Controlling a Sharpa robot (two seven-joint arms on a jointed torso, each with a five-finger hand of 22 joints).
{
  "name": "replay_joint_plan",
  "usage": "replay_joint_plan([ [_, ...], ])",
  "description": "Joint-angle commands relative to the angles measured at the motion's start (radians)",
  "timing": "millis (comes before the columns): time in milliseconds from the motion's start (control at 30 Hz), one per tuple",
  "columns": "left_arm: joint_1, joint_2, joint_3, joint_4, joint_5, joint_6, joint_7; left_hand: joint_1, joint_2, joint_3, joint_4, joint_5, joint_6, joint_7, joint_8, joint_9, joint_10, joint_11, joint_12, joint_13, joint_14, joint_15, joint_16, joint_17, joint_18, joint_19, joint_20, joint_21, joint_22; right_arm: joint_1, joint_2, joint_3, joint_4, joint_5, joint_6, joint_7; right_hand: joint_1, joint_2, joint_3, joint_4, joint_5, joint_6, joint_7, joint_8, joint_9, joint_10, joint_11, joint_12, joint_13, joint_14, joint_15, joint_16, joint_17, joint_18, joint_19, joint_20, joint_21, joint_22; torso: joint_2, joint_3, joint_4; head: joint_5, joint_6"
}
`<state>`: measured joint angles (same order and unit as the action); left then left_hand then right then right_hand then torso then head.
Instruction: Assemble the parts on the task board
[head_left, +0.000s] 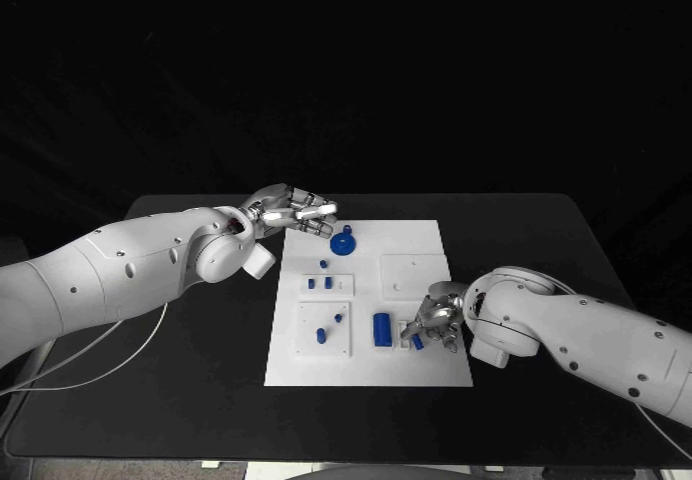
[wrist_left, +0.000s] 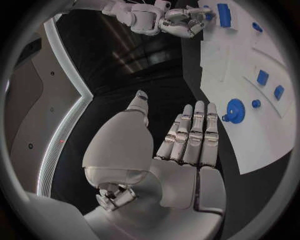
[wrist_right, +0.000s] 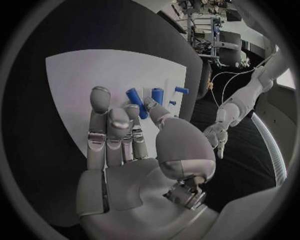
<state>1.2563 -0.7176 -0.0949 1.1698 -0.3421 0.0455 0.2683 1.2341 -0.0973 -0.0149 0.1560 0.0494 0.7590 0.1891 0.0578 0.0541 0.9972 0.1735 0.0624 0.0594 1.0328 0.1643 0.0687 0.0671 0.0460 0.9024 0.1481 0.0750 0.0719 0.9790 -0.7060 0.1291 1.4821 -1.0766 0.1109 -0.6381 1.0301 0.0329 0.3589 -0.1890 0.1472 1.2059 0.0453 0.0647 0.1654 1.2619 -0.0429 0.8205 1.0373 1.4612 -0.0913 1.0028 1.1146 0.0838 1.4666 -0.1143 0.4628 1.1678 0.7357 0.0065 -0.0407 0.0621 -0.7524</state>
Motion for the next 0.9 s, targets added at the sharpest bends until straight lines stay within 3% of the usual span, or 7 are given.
replay_joint_plan([
  [33, 0.0, 0.003, 0.0, 0.001, -0.001, 0.012, 0.006, 0.0, 0.011, -0.001, -0.004, -0.002, -0.005, 0.0, 0.0, 0.001, -0.005, 0.002, -0.002, 0.0, 0.003, -0.001, -0.004, 0.0, -0.008, 0.003, 0.0, 0.001, 0.001, -0.001, 0.005, -0.001, -0.006, -0.025, -0.003, -0.01, -0.009, -0.001, -0.009, 0.003, -0.01, 0.004, -0.006, -0.001, -0.002, 0.002, 0.0, 0.002, 0.001, 0.003, -0.006, -0.003, 0.0, -0.013, 0.037, -0.005, -0.004, -0.001, 0.0, -0.0015, 0.0008, 0.001, 0.0],
  [500, 0.0, 0.003, 0.0, 0.0, -0.001, 0.017, -0.001, -0.003, 0.01, -0.001, -0.001, -0.002, 0.0, 0.0, 0.0, 0.001, -0.004, 0.002, -0.002, 0.0, 0.003, -0.001, -0.004, 0.0, -0.009, 0.002, 0.0, 0.001, 0.001, -0.001, 0.021, -0.006, -0.023, -0.028, 0.028, -0.022, -0.034, 0.004, -0.025, 0.027, -0.053, 0.004, -0.006, -0.001, -0.006, 0.002, 0.001, 0.001, 0.0, 0.003, -0.005, -0.004, 0.001, -0.014, 0.037, -0.005, -0.006, -0.003, 0.0, -0.001, 0.0005, 0.012, -0.002],
  [600, 0.0, 0.003, 0.0, 0.0, -0.001, 0.018, -0.002, -0.003, 0.01, -0.001, -0.001, -0.002, 0.0, 0.0, 0.0, 0.001, -0.004, 0.002, -0.002, 0.0, 0.003, -0.001, -0.004, 0.0, -0.009, 0.002, 0.0, 0.001, 0.001, -0.001, 0.026, -0.007, -0.025, -0.028, 0.031, -0.022, -0.054, 0.007, -0.022, 0.037, -0.091, 0.004, -0.006, -0.001, -0.009, 0.002, 0.001, 0.001, 0.0, 0.003, -0.005, -0.004, 0.001, -0.014, 0.036, -0.004, -0.006, -0.004, 0.0, -0.0013, 0.0001, 0.015, -0.003],
  [900, 0.0, 0.004, 0.0, 0.0, -0.003, 0.021, -0.005, -0.003, 0.007, -0.001, 0.006, -0.002, 0.003, -0.001, 0.001, 0.001, -0.005, 0.002, -0.003, 0.0, 0.002, -0.001, -0.005, -0.001, -0.009, 0.001, -0.001, 0.0, 0.001, 0.0, 0.036, -0.008, -0.028, -0.028, 0.034, -0.022, -0.075, 0.001, -0.04, 0.052, -0.098, 0.008, -0.007, -0.001, -0.015, 0.005, 0.0, -0.002, 0.0, 0.003, -0.007, -0.005, 0.003, -0.016, 0.037, -0.007, -0.006, -0.004, 0.0, -0.0013, 0.0006, 0.022, -0.003],
])
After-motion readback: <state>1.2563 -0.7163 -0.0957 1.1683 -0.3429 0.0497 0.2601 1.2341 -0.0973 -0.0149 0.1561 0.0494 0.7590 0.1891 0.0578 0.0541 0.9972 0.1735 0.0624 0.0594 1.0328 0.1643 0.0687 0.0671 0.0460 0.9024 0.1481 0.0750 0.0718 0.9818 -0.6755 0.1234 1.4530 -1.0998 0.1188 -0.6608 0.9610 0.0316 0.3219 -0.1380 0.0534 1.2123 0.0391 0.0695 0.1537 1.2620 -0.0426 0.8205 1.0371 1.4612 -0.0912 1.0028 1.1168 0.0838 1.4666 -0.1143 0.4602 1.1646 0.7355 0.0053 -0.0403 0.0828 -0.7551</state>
